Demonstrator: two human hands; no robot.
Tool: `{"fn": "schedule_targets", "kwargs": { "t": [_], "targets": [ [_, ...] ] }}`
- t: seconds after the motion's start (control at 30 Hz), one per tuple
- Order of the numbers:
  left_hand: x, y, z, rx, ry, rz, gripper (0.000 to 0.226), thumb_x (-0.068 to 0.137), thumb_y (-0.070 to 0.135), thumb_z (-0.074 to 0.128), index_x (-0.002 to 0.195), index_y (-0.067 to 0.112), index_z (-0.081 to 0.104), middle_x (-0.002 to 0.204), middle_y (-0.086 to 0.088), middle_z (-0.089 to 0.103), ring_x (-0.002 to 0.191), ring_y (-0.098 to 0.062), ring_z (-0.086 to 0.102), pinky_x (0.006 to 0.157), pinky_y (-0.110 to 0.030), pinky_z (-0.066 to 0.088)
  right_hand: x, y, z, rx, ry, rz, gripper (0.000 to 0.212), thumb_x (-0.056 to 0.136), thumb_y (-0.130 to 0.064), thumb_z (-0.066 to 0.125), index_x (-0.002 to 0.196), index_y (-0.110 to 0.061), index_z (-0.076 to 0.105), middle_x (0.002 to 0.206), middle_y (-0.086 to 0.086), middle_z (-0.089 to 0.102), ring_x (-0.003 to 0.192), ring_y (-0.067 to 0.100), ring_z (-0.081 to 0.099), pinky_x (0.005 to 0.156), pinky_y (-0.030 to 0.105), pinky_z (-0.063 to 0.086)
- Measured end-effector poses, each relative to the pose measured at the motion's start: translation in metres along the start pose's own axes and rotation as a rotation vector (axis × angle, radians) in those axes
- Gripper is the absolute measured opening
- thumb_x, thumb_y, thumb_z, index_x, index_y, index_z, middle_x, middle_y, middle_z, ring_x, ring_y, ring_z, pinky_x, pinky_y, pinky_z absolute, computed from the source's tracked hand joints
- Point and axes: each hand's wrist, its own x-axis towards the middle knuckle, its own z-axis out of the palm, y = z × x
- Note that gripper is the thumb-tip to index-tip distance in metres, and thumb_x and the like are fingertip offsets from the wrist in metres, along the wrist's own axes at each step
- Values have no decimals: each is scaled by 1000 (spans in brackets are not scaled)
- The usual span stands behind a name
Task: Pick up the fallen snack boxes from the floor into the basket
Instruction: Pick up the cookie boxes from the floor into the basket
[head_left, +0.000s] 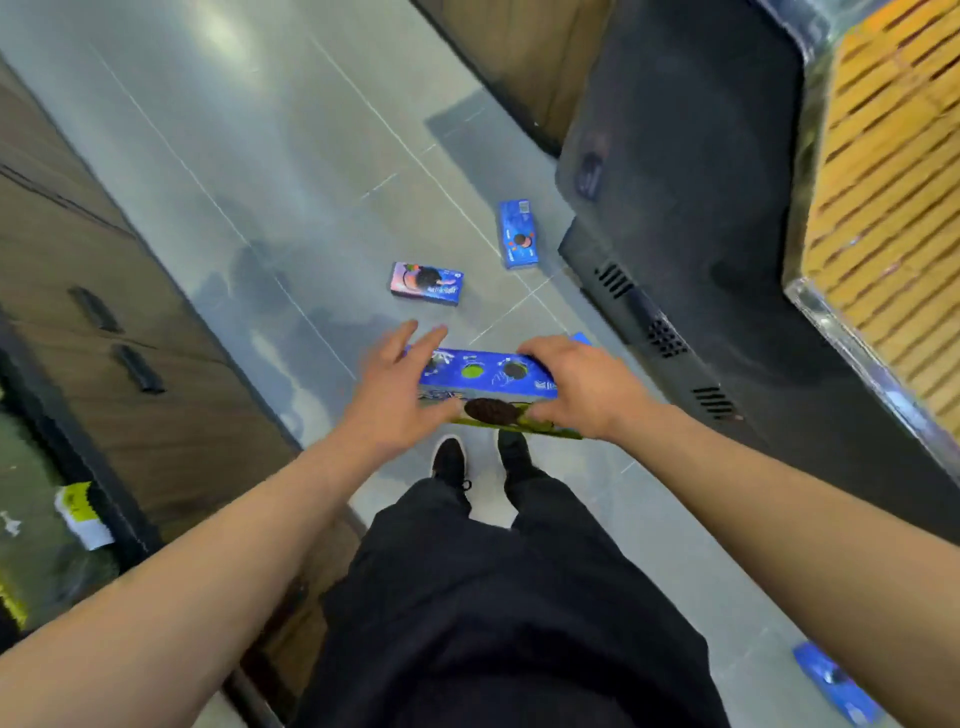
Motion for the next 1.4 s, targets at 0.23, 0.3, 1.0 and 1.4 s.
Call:
{"fn": "schedule_targets", "kwargs": {
  "t": [0.23,0.3,1.0,1.4],
  "targets": [
    [33,70,-5,152,-231,370,77,60,62,69,122,17,59,112,-7,60,104,-26,55,92,-34,41,-91,16,-4,191,264,216,62,69,-27,78,126,-25,57,115,-4,61,107,22,54,82,27,36],
    [39,98,4,157,-298,480,66,63,50,81,119,20,61,107,-3,60,100,-22,57,90,-34,45,-128,24,1,273,372,335,66,69,-26,81,131,-25,57,124,-3,62,111,21,53,87,24,35],
    [-220,410,307,58,-913,878,72,57,53,77,122,32,53,108,7,67,94,-12,67,90,-41,54,-533,77,236,1229,2091,1290,55,70,-34,83,120,-37,57,105,-24,65,91,8,66,84,52,56],
    [-476,456,527,330,-1495,1124,59,79,44,72,131,30,47,116,3,64,96,-12,66,91,-39,53,-677,33,405,1342,2648,1842,71,56,-60,80,120,-48,52,119,-3,65,102,23,68,84,50,58]
  ]
}}
